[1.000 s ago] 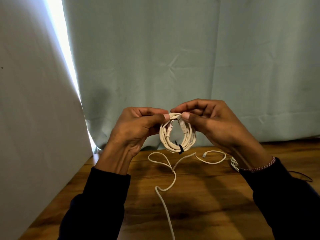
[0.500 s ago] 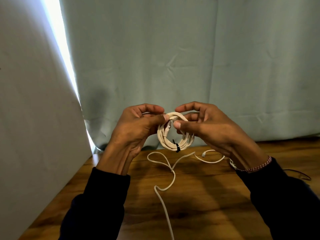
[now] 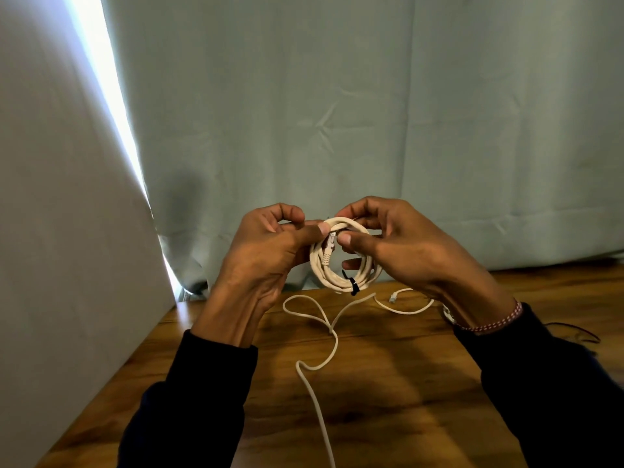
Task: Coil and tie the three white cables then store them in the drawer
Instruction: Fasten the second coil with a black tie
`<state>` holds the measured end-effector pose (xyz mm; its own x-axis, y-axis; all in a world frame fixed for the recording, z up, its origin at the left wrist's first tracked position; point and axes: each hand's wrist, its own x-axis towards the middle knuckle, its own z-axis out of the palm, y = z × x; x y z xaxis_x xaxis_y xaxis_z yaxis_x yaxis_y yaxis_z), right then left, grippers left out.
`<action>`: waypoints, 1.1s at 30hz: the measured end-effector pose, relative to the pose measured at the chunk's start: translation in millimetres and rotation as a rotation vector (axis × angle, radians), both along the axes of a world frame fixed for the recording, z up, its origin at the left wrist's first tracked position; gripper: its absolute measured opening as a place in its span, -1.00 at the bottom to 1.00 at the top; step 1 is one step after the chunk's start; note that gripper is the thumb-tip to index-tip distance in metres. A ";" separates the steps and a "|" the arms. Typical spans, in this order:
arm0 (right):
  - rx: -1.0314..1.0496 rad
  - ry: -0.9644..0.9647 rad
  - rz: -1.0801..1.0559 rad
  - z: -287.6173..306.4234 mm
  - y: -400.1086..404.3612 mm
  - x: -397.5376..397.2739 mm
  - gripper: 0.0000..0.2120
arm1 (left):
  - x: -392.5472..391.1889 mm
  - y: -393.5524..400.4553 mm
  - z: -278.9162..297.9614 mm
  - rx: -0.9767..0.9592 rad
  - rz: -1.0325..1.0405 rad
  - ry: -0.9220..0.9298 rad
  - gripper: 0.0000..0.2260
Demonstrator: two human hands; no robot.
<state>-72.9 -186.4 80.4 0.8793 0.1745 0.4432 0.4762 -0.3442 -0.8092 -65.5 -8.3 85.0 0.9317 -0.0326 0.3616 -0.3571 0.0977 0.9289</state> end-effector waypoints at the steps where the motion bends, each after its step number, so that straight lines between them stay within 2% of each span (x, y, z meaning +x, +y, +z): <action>1: 0.034 0.001 0.028 0.9 0.2 -0.8 -0.79 | -1.0 0.9 0.9 0.004 0.012 -0.021 -0.80; 5: 0.086 0.019 0.088 5.3 -3.0 -5.0 -0.72 | -5.5 1.5 4.2 0.081 0.047 -0.089 -0.83; 10: -0.066 -0.021 0.033 6.4 -8.2 -5.0 -0.65 | -6.0 3.3 2.5 0.159 0.073 -0.126 -0.84; 14: -0.124 -0.109 -0.023 7.7 -10.8 -6.8 -0.67 | -5.2 9.7 4.1 0.232 0.016 -0.177 -0.77; 18: -0.112 -0.150 -0.056 6.3 -9.5 -5.4 -0.70 | -3.4 18.8 3.4 0.553 -0.046 -0.302 -0.55; 21: -0.092 -0.142 -0.059 5.7 -9.2 -4.2 -0.71 | 0.8 16.2 -0.8 0.756 0.095 -0.414 -0.61; 33: -0.057 -0.105 -0.038 5.6 -11.5 -2.1 -0.73 | 4.9 0.6 -11.8 0.716 0.355 -0.586 -0.81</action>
<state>-75.0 -197.9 86.0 0.8349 0.1693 0.5238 0.5431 -0.4081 -0.7338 -60.7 -7.7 73.2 0.6101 -0.1772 0.7722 -0.6789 -0.6195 0.3942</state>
